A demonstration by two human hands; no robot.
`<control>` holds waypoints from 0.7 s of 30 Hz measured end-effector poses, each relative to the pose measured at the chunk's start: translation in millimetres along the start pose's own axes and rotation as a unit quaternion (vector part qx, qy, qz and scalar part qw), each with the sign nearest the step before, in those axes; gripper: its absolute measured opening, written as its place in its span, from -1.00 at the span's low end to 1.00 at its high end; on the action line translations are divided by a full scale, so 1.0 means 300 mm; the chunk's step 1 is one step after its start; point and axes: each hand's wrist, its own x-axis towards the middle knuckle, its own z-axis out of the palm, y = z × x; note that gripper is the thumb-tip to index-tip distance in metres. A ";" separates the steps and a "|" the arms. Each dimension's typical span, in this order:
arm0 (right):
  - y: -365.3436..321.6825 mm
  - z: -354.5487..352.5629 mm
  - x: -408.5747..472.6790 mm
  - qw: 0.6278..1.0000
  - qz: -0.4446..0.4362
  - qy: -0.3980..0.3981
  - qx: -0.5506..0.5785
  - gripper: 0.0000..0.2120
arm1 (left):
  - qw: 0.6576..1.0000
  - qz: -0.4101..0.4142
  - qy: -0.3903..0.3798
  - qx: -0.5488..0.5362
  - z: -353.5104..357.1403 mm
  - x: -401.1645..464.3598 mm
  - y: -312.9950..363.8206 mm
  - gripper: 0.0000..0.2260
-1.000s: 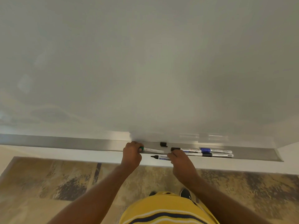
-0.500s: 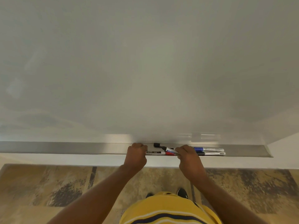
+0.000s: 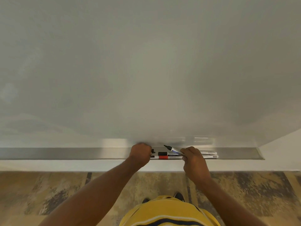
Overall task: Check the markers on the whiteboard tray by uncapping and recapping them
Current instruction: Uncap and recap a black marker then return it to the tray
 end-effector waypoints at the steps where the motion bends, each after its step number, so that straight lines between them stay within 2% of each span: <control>1: 0.004 -0.003 -0.001 1.000 -0.001 -0.001 0.002 -0.64 | 1.000 0.000 -0.002 0.001 -0.002 0.001 0.002 -0.87; 4: 0.004 -0.015 -0.004 1.000 -0.007 -0.003 0.013 -0.66 | 1.000 0.002 0.019 -0.022 -0.010 -0.004 0.010 -0.86; 10: -0.026 -0.091 0.016 0.994 -0.054 0.012 0.097 -0.71 | 0.971 0.002 0.157 -0.181 -0.061 -0.110 0.032 -0.87; 13: -0.049 -0.149 0.034 0.989 -0.077 0.025 0.127 -0.71 | 0.929 -0.029 0.164 -0.331 -0.134 -0.173 0.041 -0.97; 16: -0.079 -0.204 0.054 0.982 -0.091 0.041 0.158 -0.69 | 0.874 -0.027 0.185 -0.449 -0.209 -0.226 0.043 -0.91; 18: -0.097 -0.236 0.069 0.979 -0.102 0.054 0.170 -0.67 | 0.845 -0.024 0.210 -0.491 -0.248 -0.255 0.042 -0.85; 21: -0.117 -0.268 0.089 0.975 -0.134 0.071 0.163 -0.64 | 0.823 -0.029 0.240 -0.514 -0.281 -0.286 0.038 -0.78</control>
